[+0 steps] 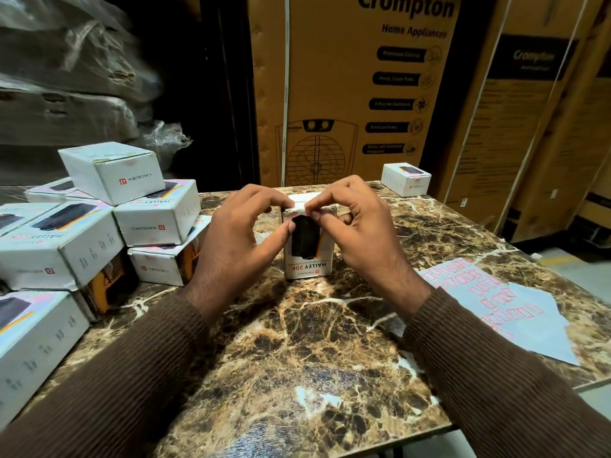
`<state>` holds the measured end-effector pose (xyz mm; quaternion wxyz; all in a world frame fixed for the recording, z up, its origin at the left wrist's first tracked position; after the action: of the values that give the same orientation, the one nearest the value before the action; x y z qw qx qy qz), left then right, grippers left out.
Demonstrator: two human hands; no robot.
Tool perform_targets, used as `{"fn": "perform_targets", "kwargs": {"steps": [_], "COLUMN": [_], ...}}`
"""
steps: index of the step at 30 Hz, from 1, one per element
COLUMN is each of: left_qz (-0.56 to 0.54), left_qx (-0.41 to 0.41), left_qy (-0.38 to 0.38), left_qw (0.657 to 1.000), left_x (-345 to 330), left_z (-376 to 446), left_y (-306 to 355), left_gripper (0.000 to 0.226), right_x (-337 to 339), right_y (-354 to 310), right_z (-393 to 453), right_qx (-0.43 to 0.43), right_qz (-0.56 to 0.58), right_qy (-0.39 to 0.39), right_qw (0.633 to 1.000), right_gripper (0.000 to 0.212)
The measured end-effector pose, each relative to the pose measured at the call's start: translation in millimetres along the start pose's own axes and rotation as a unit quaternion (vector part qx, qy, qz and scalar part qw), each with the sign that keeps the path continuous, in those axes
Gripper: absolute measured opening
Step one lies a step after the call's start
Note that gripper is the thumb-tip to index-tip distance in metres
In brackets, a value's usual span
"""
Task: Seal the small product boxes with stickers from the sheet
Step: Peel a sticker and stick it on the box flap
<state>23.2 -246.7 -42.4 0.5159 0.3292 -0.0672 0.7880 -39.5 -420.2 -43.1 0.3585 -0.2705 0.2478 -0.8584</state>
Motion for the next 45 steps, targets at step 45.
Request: {"fn": "perform_targets", "kwargs": {"steps": [45], "left_qz": [-0.028], "left_qx": [0.115], "left_qy": [-0.056], "left_qw": [0.991], "left_x": [-27], "left_z": [1], "left_y": [-27], "left_gripper": [0.019], "right_x": [10], "right_y": [30], "right_z": [-14], "right_qx": [-0.134], "right_qz": [-0.022], "right_qy": [-0.05], "right_qw": [0.989], "right_gripper": [0.009]}}
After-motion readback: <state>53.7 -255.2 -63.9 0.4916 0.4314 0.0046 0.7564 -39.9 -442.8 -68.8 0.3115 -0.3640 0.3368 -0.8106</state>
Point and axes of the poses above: each hand's wrist, its own z-axis towards the middle knuckle, its own x-axis out of the back of the hand, y = z × x, the point moved 8 cm from there along z, towards the middle knuckle, and after that the axes turned 12 degrees about z, right-handed, at the moved point
